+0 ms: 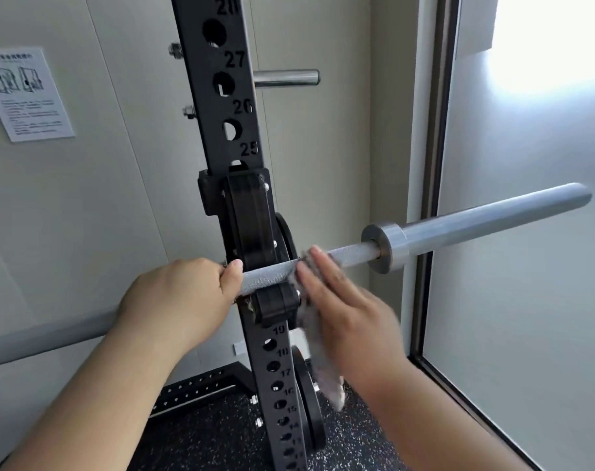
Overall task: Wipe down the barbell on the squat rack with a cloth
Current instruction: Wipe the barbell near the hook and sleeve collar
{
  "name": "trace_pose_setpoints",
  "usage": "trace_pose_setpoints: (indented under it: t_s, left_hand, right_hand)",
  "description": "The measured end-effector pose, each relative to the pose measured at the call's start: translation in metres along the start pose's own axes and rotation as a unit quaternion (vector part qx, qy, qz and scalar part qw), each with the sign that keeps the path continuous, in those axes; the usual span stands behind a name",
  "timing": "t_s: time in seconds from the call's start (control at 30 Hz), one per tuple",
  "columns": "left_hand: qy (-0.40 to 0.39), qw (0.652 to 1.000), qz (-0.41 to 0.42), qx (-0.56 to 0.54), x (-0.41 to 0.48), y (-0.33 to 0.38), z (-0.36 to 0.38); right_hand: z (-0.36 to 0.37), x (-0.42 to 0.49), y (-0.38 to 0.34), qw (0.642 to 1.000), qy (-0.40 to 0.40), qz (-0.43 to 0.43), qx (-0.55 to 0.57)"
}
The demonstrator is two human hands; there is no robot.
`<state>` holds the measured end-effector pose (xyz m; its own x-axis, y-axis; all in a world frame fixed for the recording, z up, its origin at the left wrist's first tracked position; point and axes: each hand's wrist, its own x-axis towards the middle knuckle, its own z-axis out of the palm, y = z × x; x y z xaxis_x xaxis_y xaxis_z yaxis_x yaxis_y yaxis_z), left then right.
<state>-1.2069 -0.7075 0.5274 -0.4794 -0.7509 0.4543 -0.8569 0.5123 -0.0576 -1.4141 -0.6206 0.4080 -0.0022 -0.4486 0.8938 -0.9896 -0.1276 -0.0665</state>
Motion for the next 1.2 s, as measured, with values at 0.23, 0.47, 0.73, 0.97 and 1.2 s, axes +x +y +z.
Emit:
trace_pose_setpoints:
  t_s: [0.23,0.47,0.73,0.97,1.2]
  left_hand:
    - [-0.005,1.0,0.001,0.011,0.001,-0.001,0.001]
    - [-0.044,0.999,-0.004,-0.005,0.007,-0.003,-0.001]
    - [-0.037,0.999,0.035,-0.006,-0.001,-0.002,-0.002]
    - [0.129,0.989,0.068,0.033,-0.034,-0.009,0.02]
    - [0.211,0.974,0.074,0.022,-0.025,-0.009,0.026]
  right_hand:
    - [-0.004,0.007,-0.009,0.988,0.096,0.122,-0.007]
    - [-0.016,0.004,0.015,0.979,0.126,0.158,-0.042]
    - [-0.023,0.007,0.003,0.993,0.07,0.095,-0.021]
    - [-0.019,0.005,-0.024,0.998,0.067,0.003,-0.02]
    - [-0.007,-0.003,-0.017,0.977,0.129,0.171,0.015]
